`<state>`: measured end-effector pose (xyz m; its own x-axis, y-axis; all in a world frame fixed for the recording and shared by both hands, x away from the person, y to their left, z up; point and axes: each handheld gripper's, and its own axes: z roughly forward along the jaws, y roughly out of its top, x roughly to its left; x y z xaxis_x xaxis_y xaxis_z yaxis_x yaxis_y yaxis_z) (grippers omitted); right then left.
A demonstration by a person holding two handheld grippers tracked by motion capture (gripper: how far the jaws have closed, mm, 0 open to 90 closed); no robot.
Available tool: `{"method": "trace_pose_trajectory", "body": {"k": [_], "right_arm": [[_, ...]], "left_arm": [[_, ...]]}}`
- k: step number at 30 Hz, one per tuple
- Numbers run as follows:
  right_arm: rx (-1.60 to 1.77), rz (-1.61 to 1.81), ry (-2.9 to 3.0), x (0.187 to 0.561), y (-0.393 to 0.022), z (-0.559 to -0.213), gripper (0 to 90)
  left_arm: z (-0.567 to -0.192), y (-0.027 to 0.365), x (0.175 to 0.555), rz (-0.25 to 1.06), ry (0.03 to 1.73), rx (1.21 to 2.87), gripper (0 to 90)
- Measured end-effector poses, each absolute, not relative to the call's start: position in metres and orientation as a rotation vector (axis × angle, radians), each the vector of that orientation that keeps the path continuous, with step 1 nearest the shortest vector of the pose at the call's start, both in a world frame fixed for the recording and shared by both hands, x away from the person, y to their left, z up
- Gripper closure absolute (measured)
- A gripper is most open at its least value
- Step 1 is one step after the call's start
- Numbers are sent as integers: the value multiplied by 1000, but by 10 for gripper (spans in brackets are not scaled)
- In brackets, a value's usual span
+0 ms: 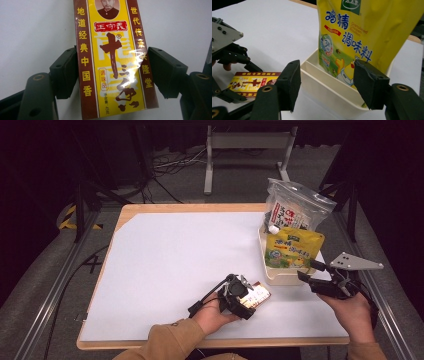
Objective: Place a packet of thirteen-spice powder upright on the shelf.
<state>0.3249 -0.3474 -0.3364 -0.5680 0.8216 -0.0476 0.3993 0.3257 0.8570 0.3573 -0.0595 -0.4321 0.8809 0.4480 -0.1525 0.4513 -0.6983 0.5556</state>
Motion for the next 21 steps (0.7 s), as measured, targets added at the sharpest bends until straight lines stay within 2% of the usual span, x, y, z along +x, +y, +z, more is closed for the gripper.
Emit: {"method": "trace_pose_trajectory", "body": {"k": [4, 10, 21], "right_arm": [[1061, 1171, 2123, 324, -345, -335, 405], [1052, 1191, 2186, 325, -337, -332, 465], [1024, 1218, 2275, 332, -318, -313, 468]], "left_arm": [[-432, -57, 357, 0, 627, 2439, 304], [-432, -44, 358, -25, 609, 2361, 327], [-412, -16, 347, 129, 521, 2226, 330]]}}
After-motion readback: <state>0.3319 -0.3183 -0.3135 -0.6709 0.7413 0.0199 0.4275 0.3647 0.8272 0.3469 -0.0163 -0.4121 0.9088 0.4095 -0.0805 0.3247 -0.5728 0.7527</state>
